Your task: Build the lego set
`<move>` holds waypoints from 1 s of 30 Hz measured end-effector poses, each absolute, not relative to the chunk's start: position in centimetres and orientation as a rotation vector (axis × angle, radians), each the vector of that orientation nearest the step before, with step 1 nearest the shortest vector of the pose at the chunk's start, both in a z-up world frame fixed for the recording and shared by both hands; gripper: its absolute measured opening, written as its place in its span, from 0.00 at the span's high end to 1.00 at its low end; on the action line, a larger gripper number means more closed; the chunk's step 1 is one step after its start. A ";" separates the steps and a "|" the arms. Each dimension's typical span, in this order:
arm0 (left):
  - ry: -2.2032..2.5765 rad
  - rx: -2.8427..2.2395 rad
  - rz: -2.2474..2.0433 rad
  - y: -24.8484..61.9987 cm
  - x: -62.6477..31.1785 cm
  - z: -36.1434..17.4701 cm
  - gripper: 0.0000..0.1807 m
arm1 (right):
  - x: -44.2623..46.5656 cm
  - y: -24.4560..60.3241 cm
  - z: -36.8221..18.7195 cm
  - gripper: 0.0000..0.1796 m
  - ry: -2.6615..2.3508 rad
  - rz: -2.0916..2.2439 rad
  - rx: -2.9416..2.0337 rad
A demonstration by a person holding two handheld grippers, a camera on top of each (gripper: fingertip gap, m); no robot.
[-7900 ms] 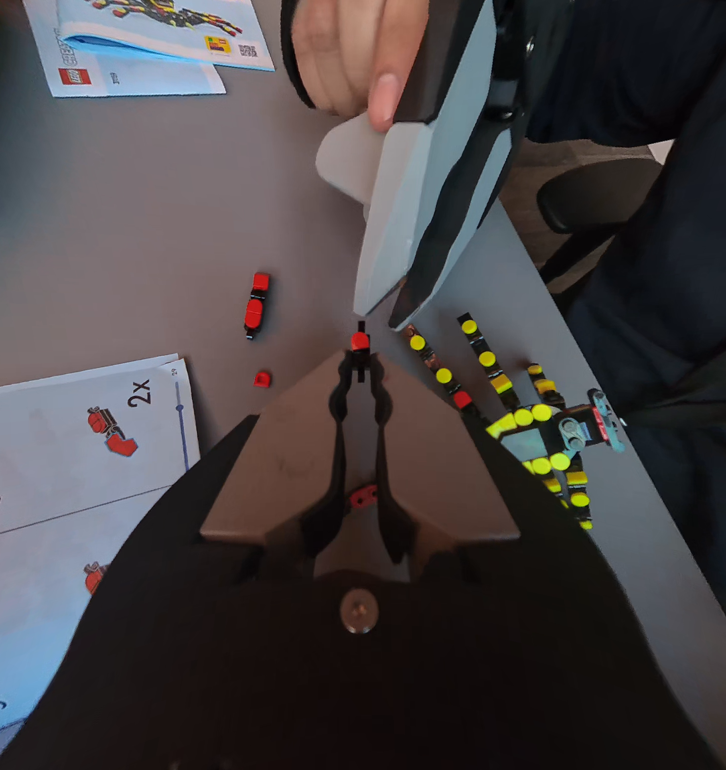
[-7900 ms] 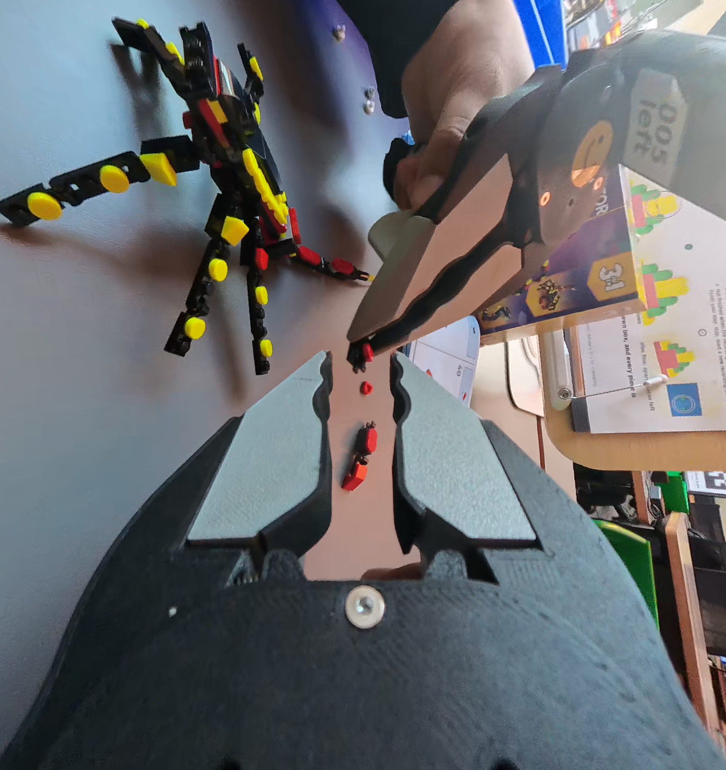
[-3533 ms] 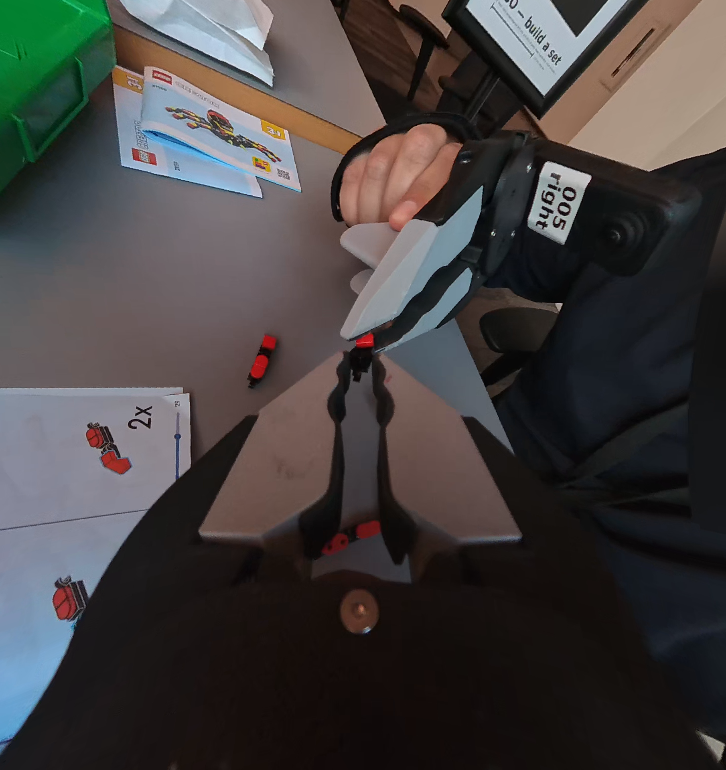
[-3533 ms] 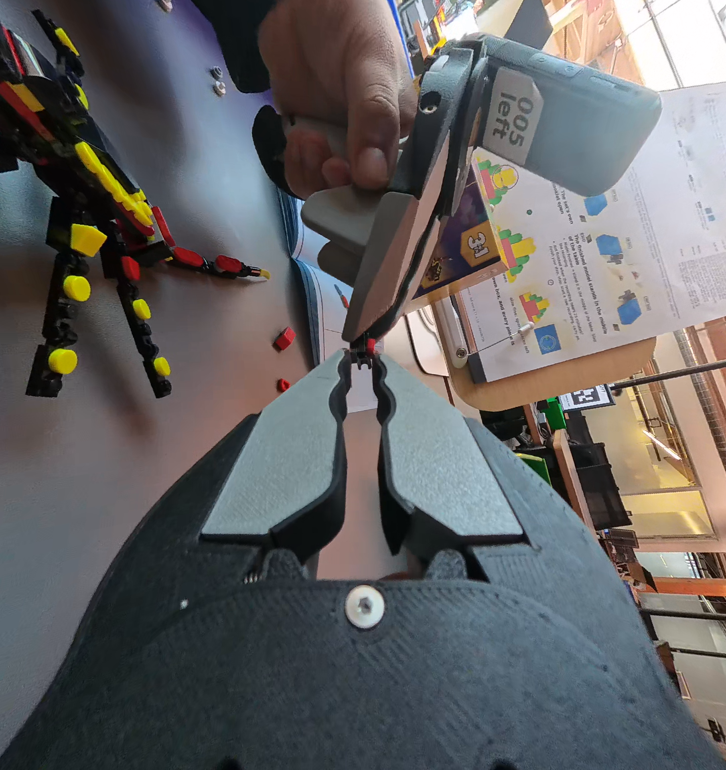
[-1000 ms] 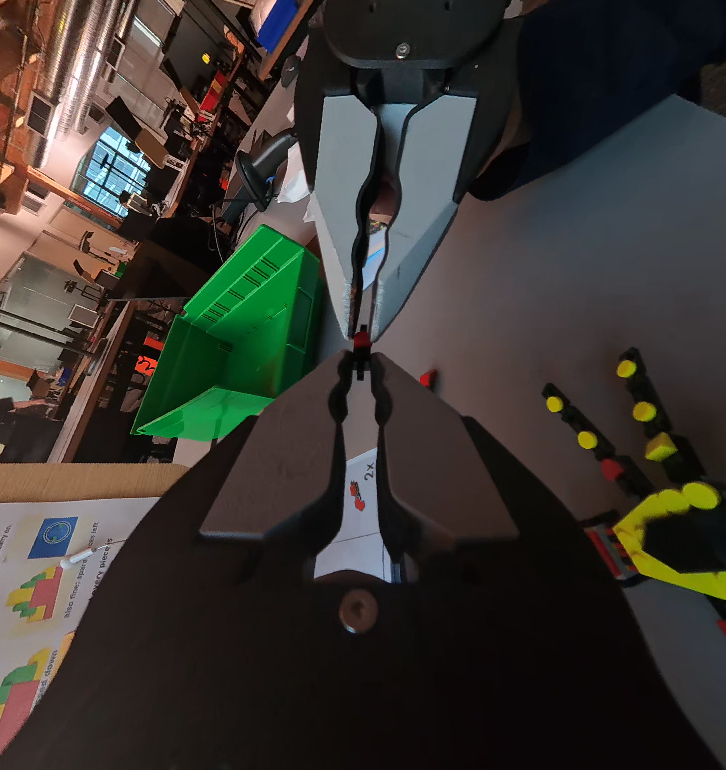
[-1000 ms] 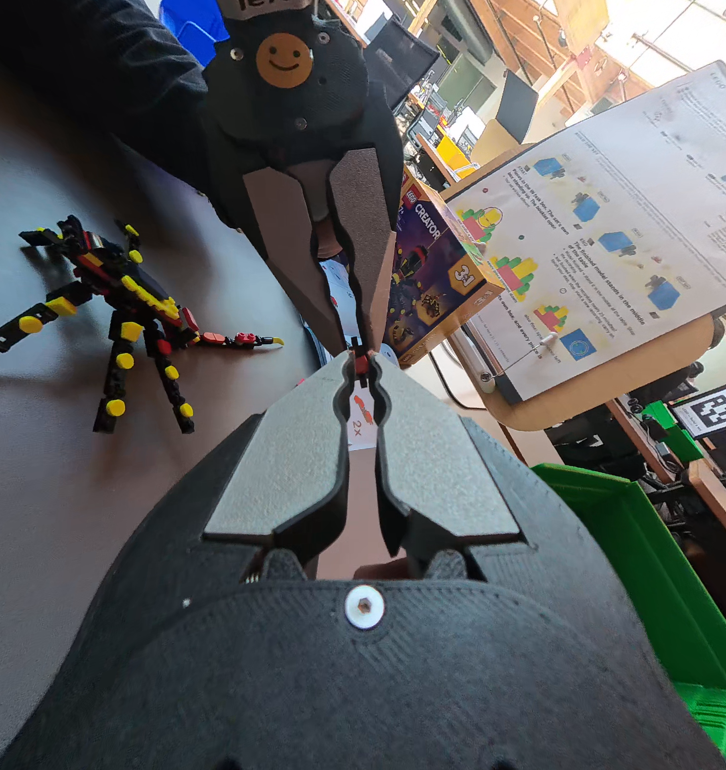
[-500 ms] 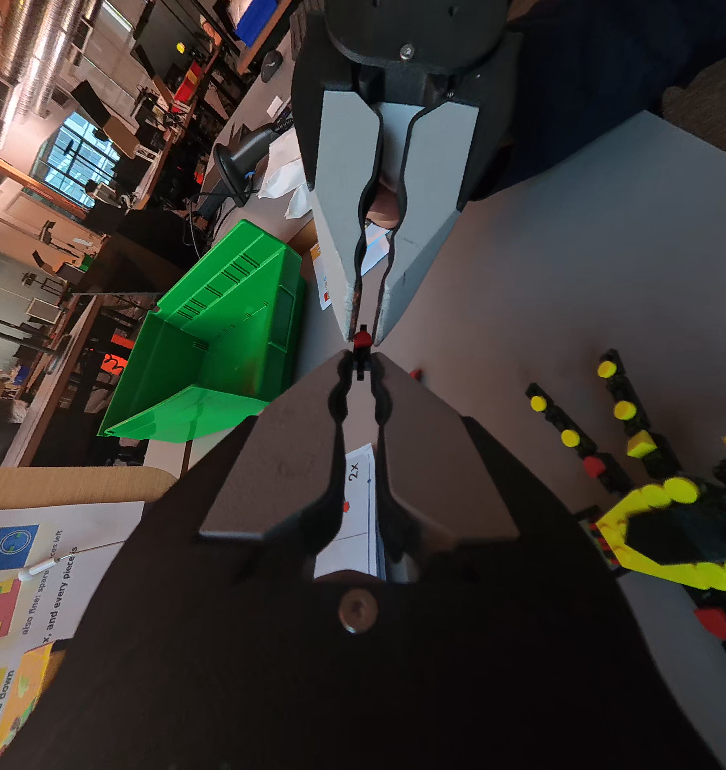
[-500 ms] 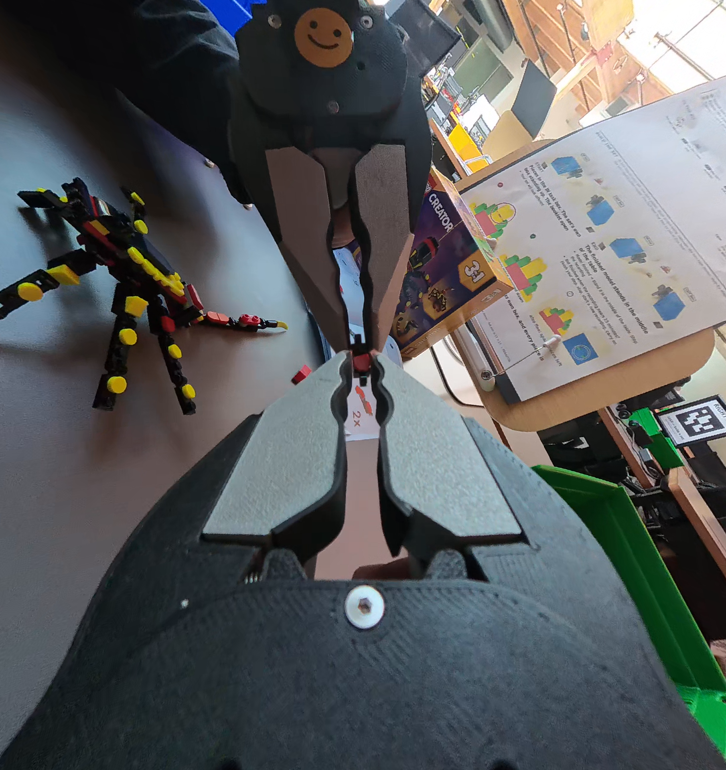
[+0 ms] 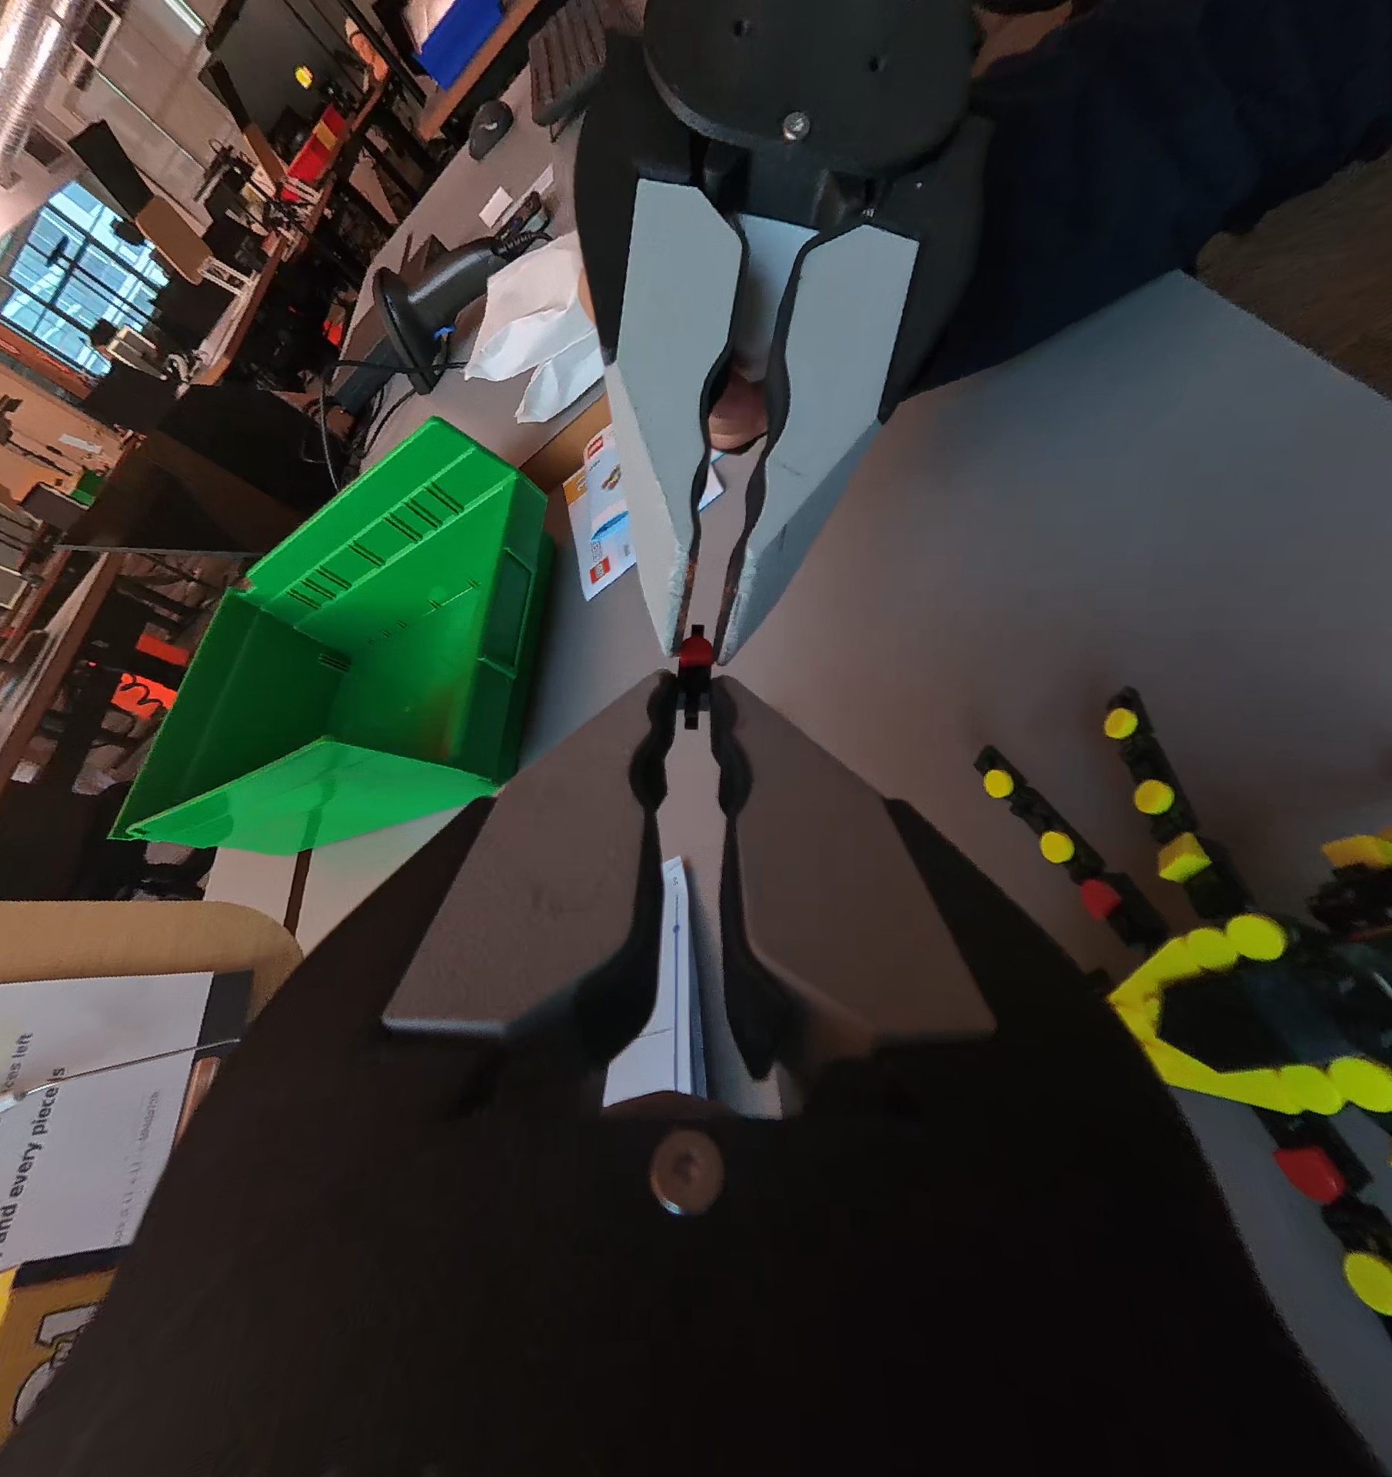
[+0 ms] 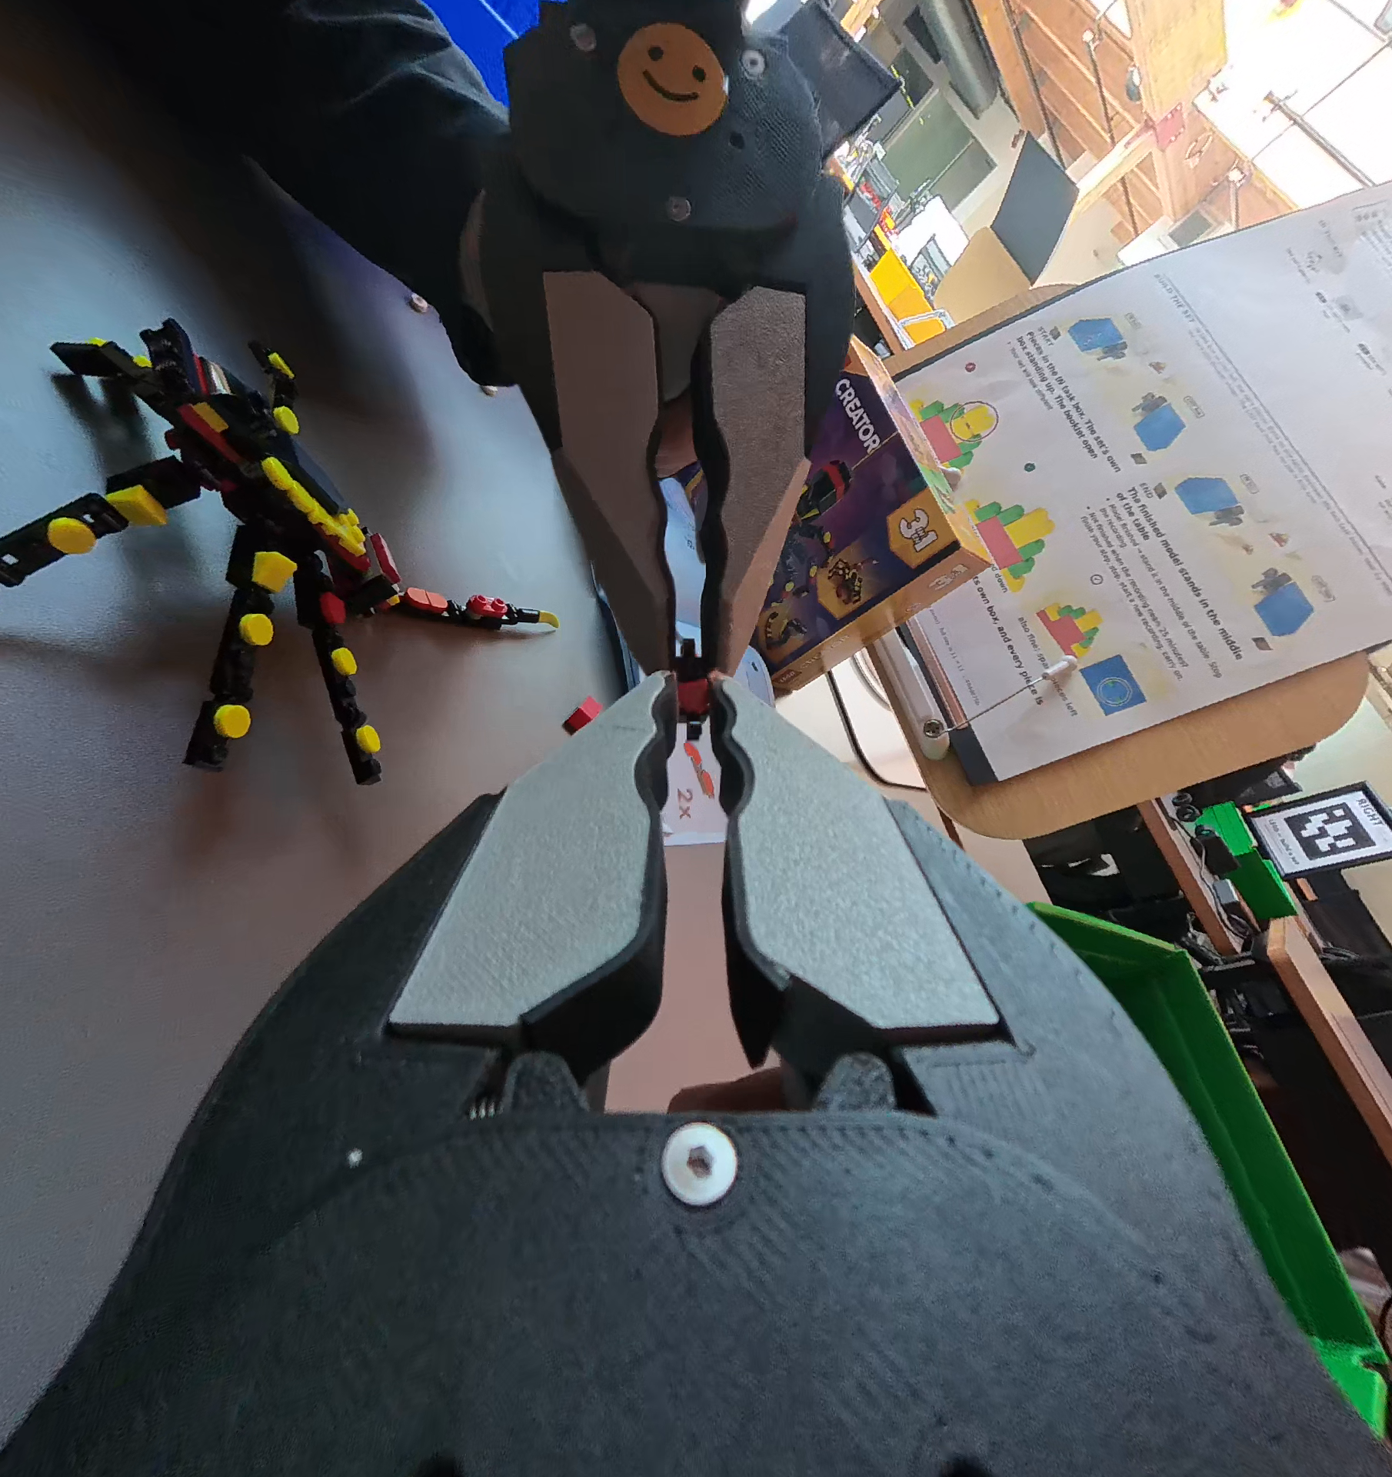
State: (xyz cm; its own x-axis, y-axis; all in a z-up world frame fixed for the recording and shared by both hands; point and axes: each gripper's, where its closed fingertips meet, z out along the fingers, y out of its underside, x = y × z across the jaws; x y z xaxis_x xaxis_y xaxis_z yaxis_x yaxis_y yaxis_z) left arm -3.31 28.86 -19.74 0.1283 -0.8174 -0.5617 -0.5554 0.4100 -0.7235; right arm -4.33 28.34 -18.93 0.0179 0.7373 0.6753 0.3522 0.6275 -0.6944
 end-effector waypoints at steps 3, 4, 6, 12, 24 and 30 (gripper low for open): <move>1.569 -1.256 -0.283 28.7 -3.2 -20.0 0.97 | -4.3 28.2 -19.1 0.97 -1.604 0.387 -0.927; 1.577 -1.255 -0.285 28.6 -3.2 -20.1 0.97 | -4.2 28.1 -19.2 0.97 -1.616 0.395 -0.926; 1.595 -1.258 -0.300 28.4 -3.1 -20.4 0.97 | -4.1 27.9 -19.5 0.97 -1.641 0.419 -0.927; 1.544 -1.296 -0.322 28.9 -3.3 -20.3 0.97 | -4.2 28.3 -19.6 0.98 -1.636 0.401 -0.968; 1.387 -1.336 -0.064 31.2 -4.0 -19.1 0.97 | -4.8 30.6 -18.5 0.97 -1.430 0.360 -1.122; 1.382 -1.304 -0.065 31.0 -3.7 -18.8 0.97 | -5.0 30.8 -17.6 1.00 -1.337 0.542 -1.187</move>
